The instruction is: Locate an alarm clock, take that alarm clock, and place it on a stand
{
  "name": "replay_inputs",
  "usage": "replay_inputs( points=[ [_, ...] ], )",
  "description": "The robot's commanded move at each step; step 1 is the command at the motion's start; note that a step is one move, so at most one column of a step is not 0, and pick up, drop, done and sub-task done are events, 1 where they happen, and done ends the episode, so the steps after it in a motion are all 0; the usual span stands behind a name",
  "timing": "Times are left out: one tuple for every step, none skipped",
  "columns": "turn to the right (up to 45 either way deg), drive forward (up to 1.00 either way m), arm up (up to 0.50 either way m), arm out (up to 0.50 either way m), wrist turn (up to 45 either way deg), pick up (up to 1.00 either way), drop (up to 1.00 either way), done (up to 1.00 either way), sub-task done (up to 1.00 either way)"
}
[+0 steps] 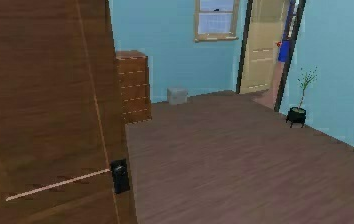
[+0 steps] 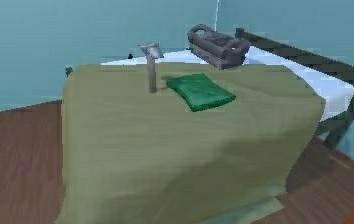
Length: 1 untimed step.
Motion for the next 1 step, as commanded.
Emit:
replay_inputs(
  points=[
    [0.0,0.35,0.0,0.0,0.0,0.0,0.0,0.0,0.0]
  ],
)
